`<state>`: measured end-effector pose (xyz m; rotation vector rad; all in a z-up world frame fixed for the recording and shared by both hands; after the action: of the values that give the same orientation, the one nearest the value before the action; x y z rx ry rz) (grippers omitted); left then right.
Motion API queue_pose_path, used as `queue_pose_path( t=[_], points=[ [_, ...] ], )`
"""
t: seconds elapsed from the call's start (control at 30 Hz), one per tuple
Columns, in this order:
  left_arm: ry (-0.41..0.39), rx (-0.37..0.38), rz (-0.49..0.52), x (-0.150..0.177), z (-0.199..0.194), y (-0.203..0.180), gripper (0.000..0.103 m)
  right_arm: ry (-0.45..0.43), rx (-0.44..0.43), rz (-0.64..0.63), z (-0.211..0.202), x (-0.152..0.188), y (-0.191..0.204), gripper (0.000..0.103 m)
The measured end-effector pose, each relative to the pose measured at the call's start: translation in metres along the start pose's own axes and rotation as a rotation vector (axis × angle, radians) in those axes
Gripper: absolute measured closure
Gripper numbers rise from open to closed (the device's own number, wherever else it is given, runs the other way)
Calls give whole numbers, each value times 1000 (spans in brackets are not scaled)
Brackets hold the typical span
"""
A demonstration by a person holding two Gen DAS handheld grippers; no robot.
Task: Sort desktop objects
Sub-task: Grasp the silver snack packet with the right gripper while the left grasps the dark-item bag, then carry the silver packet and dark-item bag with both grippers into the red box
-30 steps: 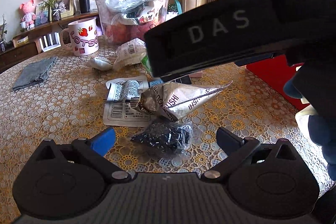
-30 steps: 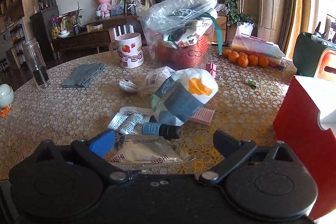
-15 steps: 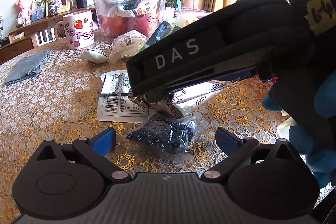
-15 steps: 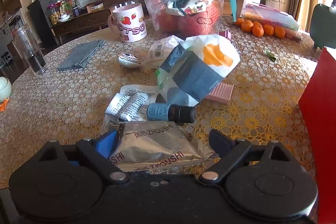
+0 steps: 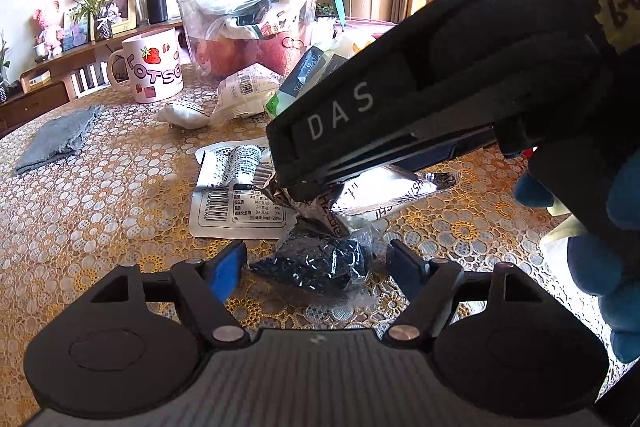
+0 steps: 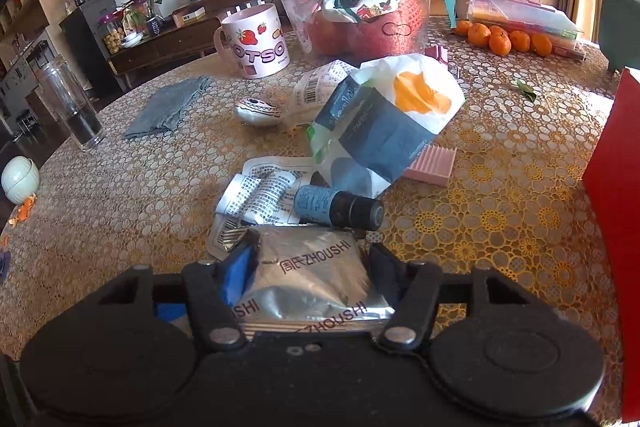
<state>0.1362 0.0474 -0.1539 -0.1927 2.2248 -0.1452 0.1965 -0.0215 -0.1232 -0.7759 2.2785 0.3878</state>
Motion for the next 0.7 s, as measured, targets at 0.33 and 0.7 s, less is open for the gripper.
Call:
queue_pose_path(
  t=[0.33, 0.7],
  points=[
    [11, 8, 17, 1, -6, -8, 58, -15, 19, -4, -14, -1, 0, 53],
    [11, 10, 13, 0, -18, -15, 61, -42, 43, 35, -42, 10, -20, 57]
  ],
)
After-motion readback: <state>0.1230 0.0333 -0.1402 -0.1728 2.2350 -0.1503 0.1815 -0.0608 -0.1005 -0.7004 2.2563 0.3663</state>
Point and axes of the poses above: each gripper's, at about its wrist camera, not at the fingertips, and z roughly the way its jaws point, y to its left, x to its underside, the point moved 6 cm from there along z, roughly the way its jaws point, and after that the axes turned 13 degrees about -z, right-handed, at the moved point
